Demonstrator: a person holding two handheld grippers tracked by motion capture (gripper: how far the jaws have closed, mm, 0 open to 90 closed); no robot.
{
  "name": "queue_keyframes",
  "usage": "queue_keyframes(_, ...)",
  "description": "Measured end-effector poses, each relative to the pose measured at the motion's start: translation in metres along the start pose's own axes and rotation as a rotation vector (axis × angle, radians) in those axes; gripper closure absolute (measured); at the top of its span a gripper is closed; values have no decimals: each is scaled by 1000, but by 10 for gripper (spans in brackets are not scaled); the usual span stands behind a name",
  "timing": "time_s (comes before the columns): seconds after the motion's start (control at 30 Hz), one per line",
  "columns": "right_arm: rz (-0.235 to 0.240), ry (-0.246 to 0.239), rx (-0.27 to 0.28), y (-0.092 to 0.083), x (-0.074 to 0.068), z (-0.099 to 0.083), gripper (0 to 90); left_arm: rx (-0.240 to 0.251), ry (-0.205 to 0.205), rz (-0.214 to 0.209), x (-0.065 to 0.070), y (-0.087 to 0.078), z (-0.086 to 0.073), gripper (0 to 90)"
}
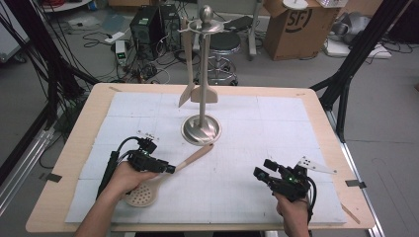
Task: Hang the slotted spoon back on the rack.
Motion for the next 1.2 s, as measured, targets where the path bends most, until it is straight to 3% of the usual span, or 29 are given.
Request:
queue_keyframes(0.23, -3, -5, 3, 0, 1, 0, 230, -40, -4, -5, 2, 3, -5, 541)
queue_keyframes(0.4, -3, -3, -1, 2, 1, 0, 232, -87, 3, 39, -1, 9, -10, 546)
queue_keyframes(0.57, -5, -4, 0, 2, 1, 0, 233, -94, 17, 46, -1, 10, -11, 549)
queue_keyframes(0.63, -6, -5, 1, 2, 1, 0, 233, -93, 25, 55, 0, 10, -11, 553)
queue_keyframes(0.83, -5, -2, -1, 2, 0, 0, 234, -65, 99, 139, 4, 13, -14, 562)
queue_keyframes(1.03, -2, -8, -2, 4, -1, 0, 236, -28, 87, 140, 0, 12, -16, 618)
queue_keyframes(1.2, -6, -10, 1, 5, 0, 0, 238, -8, 109, 192, 0, 12, -17, 681)
Point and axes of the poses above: each handheld gripper's, and its own axes: y roughly forward along the jaws, z roughly out of its top, x roughly to its right, the point moved 9 cm from there along y, roughly forward along the jaws, and after that the axes turned 2 degrees about -x, right-handed, at the moved point
